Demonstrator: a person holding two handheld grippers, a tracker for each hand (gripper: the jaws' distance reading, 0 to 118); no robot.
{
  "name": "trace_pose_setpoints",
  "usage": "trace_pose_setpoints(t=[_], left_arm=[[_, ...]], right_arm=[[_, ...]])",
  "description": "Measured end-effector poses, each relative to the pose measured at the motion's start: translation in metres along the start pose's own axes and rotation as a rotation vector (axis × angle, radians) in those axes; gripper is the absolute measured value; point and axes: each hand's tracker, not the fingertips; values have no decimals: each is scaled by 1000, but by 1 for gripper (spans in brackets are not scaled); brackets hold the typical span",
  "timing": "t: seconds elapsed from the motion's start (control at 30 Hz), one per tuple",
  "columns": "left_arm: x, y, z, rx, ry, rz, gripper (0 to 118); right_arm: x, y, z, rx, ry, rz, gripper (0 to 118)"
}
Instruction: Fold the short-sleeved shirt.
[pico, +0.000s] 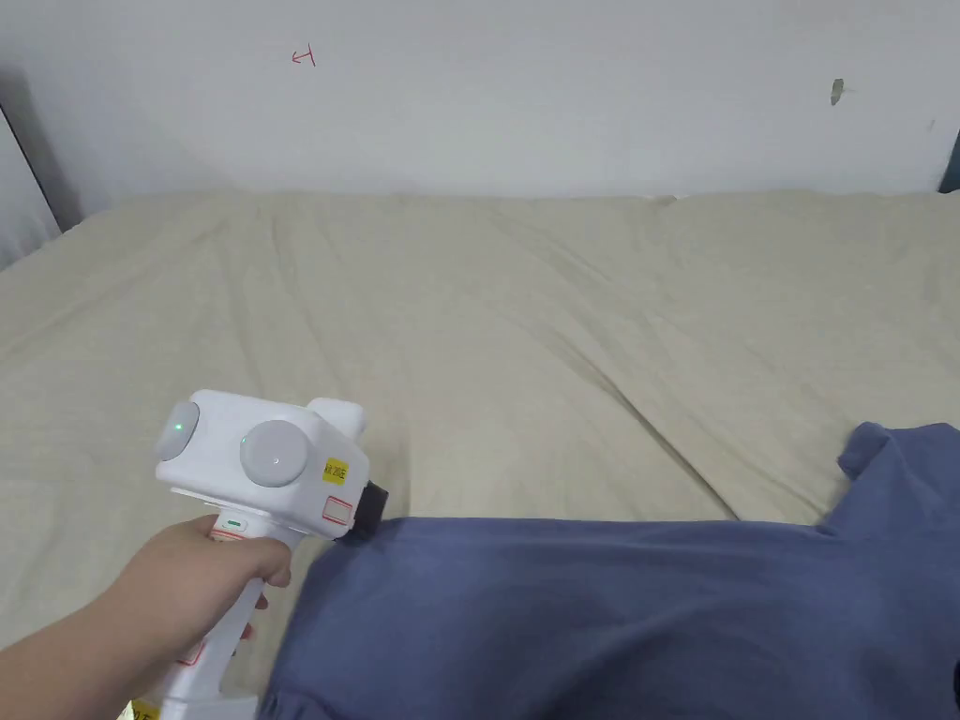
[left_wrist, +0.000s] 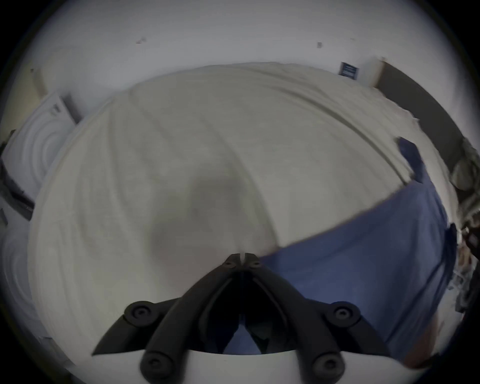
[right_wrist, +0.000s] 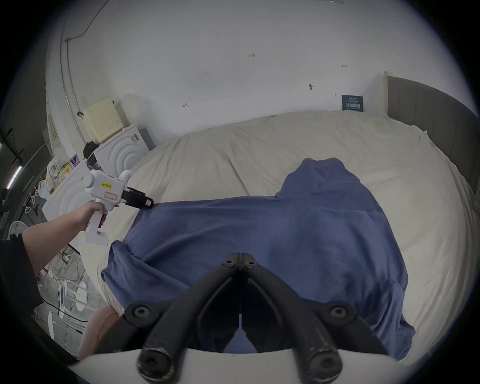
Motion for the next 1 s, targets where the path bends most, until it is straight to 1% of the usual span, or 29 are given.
trace_pose_setpoints(t=[0.1,0.13,0.2,0.23,0.3,0.33,0.37,0.4,0.43,0.47,0.5,0.53,0.63,0.67,0.7,0.73,0.8,0.87,0.9,0.93,0.97,1.0], left_arm=[[10,-1,3,-8,37,-12,1],[10,1,5,14,79,-26,1],[-1,5,6,32,78,6,1],[-4,6,9,40,72,26,1],[-8,8,14,49,37,74,1],[-8,7,18,50,34,75,1],[-7,6,20,50,38,67,1],[-5,5,21,49,40,55,1],[-4,4,23,50,44,39,1],[3,2,26,51,48,26,1],[5,1,28,51,51,20,1],[6,0,30,52,50,22,1],[3,2,32,54,40,36,1],[3,3,33,50,37,41,2],[2,3,34,48,35,41,2],[2,4,34,45,35,38,2],[3,5,33,31,36,28,2],[1,5,30,20,38,28,1],[2,4,28,12,38,32,1],[3,3,26,6,39,34,1],[4,2,25,1,43,33,1],[2,1,22,-3,44,32,1]], right_arm=[[3,1,3,17,7,-21,0],[-2,7,3,40,15,-28,0],[4,22,7,94,20,-27,0],[10,32,8,107,3,-22,0],[34,65,0,119,-63,-25,0],[44,79,-5,102,-72,-35,0],[60,97,-16,46,-48,-37,0],[77,113,-30,-51,2,-39,0],[93,127,-45,-121,8,-63,22],[107,137,-62,-174,-58,-90,59],[120,147,-79,-206,-152,-96,92],[129,154,-92,-199,-221,-99,102],[154,165,-134,-294,-296,-97,102],[163,169,-143,-302,-341,-95,102],[170,170,-153,-312,-376,-121,102],[173,171,-159,-318,-365,-136,100],[178,171,-170,-324,-311,-152,99],[176,166,-180,-379,-273,-133,99],[174,162,-186,-423,-279,-115,99],[167,157,-187,-460,-286,-94,94],[162,151,-187,-494,-285,-78,69],[156,149,-185,-467,-312,-42,42]])
